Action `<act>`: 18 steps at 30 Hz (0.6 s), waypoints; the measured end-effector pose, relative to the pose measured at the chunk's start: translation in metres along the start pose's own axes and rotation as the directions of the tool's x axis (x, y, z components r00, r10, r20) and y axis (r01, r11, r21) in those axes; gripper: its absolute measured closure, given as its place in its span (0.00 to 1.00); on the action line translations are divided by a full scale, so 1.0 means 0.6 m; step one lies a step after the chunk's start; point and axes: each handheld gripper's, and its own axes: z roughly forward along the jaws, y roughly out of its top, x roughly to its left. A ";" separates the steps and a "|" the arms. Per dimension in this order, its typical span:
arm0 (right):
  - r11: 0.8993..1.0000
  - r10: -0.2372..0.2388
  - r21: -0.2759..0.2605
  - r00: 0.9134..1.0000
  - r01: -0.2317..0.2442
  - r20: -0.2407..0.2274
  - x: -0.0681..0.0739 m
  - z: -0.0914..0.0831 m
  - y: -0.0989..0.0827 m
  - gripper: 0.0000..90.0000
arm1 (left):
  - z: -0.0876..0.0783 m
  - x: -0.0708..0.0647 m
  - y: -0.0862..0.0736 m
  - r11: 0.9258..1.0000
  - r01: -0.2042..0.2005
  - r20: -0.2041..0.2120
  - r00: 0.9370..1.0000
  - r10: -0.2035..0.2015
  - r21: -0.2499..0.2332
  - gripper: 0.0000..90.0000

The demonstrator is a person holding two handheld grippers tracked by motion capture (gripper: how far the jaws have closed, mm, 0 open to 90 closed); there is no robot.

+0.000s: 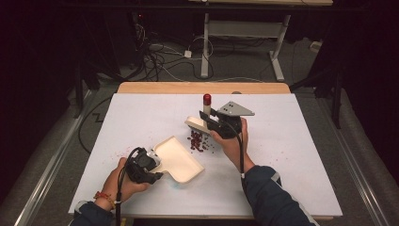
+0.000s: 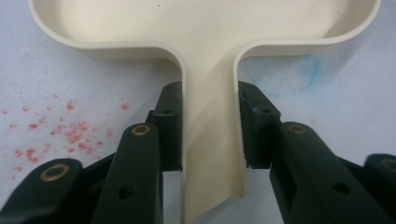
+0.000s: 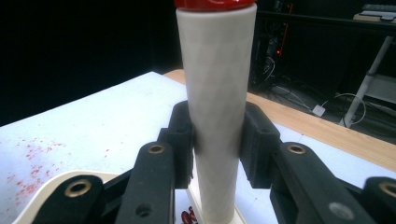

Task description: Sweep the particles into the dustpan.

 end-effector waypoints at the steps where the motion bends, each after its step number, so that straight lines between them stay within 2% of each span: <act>1: 1.000 0.000 0.000 1.000 0.000 -0.001 0.000 0.000 0.000 0.76 | 0.000 0.000 0.000 1.000 0.000 0.001 1.000 0.000 -0.001 0.70; 9: 1.000 -0.001 0.002 1.000 0.001 -0.019 0.003 -0.001 0.000 0.76 | 0.001 0.000 0.000 1.000 0.000 0.000 1.000 0.000 -0.002 0.70; 18: 1.000 -0.025 0.011 0.999 0.025 -0.042 0.015 -0.006 -0.002 0.76 | 0.003 0.000 0.002 1.000 0.003 0.001 1.000 -0.003 0.001 0.70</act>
